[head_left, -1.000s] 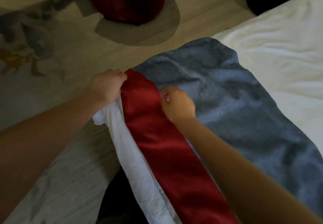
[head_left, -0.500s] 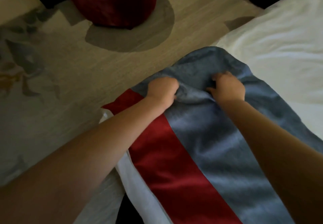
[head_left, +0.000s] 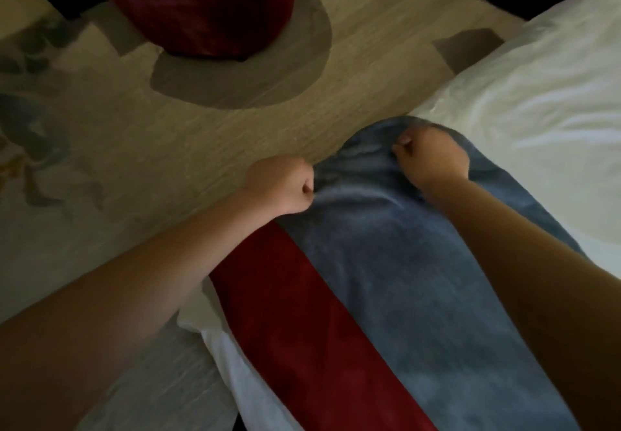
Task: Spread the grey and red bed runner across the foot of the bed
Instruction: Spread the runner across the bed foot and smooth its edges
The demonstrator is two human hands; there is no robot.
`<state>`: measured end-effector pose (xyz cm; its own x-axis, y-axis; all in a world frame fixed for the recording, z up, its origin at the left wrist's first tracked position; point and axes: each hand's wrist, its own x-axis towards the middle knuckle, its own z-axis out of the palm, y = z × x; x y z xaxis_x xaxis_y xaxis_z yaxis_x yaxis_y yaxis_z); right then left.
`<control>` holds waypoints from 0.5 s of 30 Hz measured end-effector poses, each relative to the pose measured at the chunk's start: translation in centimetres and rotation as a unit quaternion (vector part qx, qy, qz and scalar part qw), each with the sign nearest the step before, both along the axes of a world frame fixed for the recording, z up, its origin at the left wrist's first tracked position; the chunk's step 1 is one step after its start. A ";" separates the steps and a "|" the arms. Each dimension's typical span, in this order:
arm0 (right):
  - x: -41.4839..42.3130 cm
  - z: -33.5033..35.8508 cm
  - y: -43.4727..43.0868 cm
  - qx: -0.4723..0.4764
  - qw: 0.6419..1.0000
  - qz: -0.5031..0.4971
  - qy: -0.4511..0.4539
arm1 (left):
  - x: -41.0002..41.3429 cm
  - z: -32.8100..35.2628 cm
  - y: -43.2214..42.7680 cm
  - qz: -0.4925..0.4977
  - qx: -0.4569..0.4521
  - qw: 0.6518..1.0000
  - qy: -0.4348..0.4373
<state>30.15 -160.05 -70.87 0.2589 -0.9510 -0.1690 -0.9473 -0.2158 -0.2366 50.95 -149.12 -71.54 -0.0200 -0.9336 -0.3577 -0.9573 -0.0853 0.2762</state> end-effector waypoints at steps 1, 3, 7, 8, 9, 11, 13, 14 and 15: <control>-0.1 0.0 -0.3 0.004 1.000 -0.021 -0.008 | 0.3 -0.2 -0.5 0.002 0.033 0.999 0.015; -0.7 0.2 -1.3 -0.044 0.994 -0.095 -0.040 | 0.9 -0.6 -1.8 0.022 0.039 0.998 0.033; -2.2 0.1 -3.1 0.006 0.989 -0.138 0.049 | 0.0 -1.0 -5.3 0.040 -0.022 0.995 0.093; -2.4 0.0 -3.4 0.041 0.988 -0.130 0.074 | -0.6 -0.9 -6.2 0.035 -0.025 0.993 0.113; -2.4 0.0 -3.7 0.073 0.986 -0.127 0.078 | -1.3 -0.9 -7.0 0.028 -0.024 0.991 0.126; -2.7 0.3 -4.6 0.114 0.983 -0.138 0.036 | -2.8 -0.9 -8.4 0.013 -0.019 0.990 0.137; -3.7 0.6 -5.5 0.086 0.978 -0.186 -0.038 | -4.2 -0.9 -9.4 0.007 -0.020 0.990 0.138; -4.2 0.6 -5.9 0.058 0.975 -0.207 -0.059 | -4.8 -0.9 -9.8 0.008 -0.024 0.990 0.140; -4.6 0.6 -6.0 0.047 0.975 -0.207 -0.060 | -5.2 -0.9 -10.0 0.009 -0.027 0.989 0.142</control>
<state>25.56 -166.06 -70.25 -0.1205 -0.9602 -0.2518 -0.9132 0.2067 -0.3513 45.77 -159.15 -72.43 -0.0952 -0.9521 -0.2905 -0.8390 -0.0803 0.5382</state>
